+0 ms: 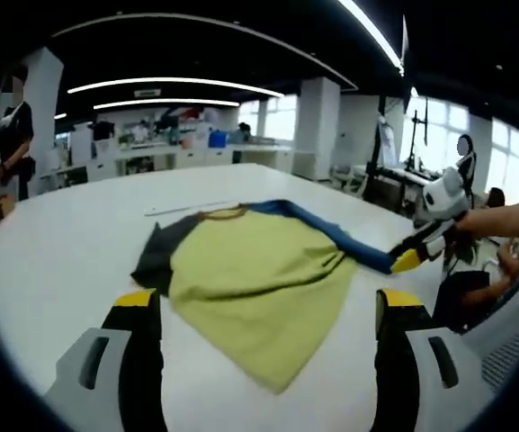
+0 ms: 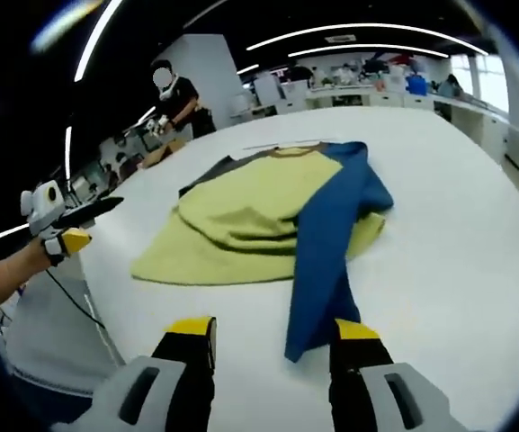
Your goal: Fold the garment on the visible template until the final outline fits inside the template.
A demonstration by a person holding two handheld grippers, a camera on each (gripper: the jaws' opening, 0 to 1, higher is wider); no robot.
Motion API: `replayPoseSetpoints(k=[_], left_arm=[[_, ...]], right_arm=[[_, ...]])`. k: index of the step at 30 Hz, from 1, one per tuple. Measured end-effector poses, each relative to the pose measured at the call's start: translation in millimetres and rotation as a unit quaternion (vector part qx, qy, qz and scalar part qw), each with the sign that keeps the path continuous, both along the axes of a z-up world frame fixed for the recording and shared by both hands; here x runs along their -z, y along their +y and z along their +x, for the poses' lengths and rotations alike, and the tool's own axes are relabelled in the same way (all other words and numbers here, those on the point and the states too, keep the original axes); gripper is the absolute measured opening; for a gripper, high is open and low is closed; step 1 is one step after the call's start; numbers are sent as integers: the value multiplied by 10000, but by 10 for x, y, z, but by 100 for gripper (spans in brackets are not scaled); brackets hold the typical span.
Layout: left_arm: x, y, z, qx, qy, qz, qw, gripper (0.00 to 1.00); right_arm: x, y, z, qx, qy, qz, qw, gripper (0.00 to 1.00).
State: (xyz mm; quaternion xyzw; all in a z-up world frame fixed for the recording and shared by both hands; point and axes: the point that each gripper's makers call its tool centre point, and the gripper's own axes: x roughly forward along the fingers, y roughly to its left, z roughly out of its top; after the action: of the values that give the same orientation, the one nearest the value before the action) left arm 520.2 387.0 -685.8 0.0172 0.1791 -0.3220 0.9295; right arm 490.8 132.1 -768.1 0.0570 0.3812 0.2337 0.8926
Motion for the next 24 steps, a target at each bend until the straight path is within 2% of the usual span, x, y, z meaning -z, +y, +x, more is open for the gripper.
replayPoseSetpoints(k=[3, 6, 9, 14, 24], left_arm=[[-22, 19, 4, -63, -24, -50, 10000, 95], [-15, 30, -6, -37, -76, 125, 9999, 95], [-6, 16, -28, 49, -106, 254, 9996, 94], [-11, 3, -31, 70, -122, 210, 9997, 94], [19, 39, -52, 5, -48, 183, 9998, 95]], right_arm=[[65, -76, -7, 130, 23, -220, 9997, 33], [82, -122, -2, 198, -42, -352, 9992, 26], [83, -131, -11, 241, -48, -340, 9991, 18], [94, -141, -29, 200, -3, -410, 9990, 1], [-70, -190, -5, 244, -122, -434, 9987, 0]])
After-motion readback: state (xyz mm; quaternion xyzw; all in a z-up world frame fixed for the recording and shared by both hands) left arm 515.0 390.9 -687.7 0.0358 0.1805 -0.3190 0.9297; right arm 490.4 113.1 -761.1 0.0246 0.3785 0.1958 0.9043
